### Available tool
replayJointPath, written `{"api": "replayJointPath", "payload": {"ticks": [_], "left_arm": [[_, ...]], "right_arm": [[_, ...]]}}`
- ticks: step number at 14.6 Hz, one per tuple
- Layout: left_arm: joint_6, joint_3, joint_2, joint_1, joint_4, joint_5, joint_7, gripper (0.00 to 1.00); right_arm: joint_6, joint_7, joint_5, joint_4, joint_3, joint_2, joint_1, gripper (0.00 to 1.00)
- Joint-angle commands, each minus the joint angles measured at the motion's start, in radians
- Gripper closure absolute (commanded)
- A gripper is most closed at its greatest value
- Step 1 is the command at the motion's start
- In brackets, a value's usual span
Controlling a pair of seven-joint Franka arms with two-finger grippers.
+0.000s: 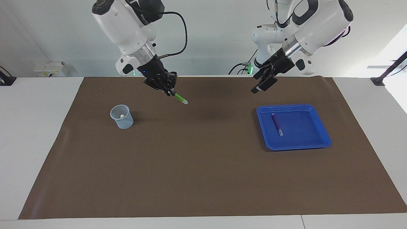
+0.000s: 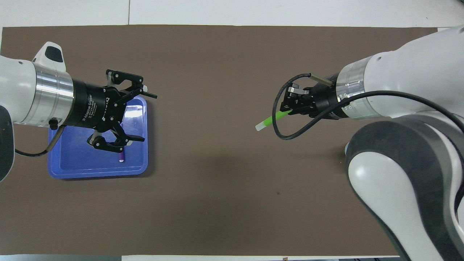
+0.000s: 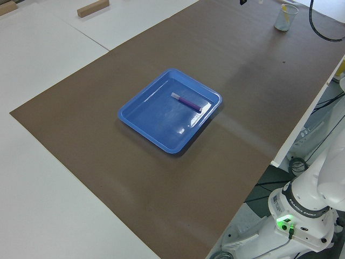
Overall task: Right arm passes pens to left for tray arrangement
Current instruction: 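Lift the green pen out and carry it toward the left gripper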
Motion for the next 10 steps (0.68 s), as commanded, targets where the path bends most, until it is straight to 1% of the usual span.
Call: {"api": "replayJointPath", "payload": {"ticks": [1,3,5,7,8,10], "left_arm": [[0.023,0.005,-0.039,0.0,-0.048,-0.021,-0.041,0.0],[0.023,0.005,-0.041,0.006,-0.053,-0.036,-0.118,0.0],[0.025,0.005,-0.042,0.017,-0.056,-0.074,-0.261,0.0],[0.054,0.005,-0.054,0.009,-0.087,-0.129,-0.401,0.0],[0.074,0.004,-0.064,0.001,-0.109,-0.134,-0.441,0.0],[0.136,0.004,-0.097,-0.043,-0.177,-0.181,-0.459,0.0]], "right_arm": [[0.133,0.143,0.072,-0.086,-0.002,-0.041,0.042,1.0],[0.21,0.205,0.076,-0.119,-0.002,-0.05,0.092,1.0],[0.29,0.273,0.078,-0.161,-0.002,-0.065,0.138,1.0],[0.345,0.365,0.079,-0.179,-0.002,-0.071,0.178,1.0],[0.365,0.389,0.079,-0.184,-0.002,-0.072,0.192,1.0],[0.375,0.402,0.079,-0.188,-0.002,-0.075,0.206,1.0]]}}
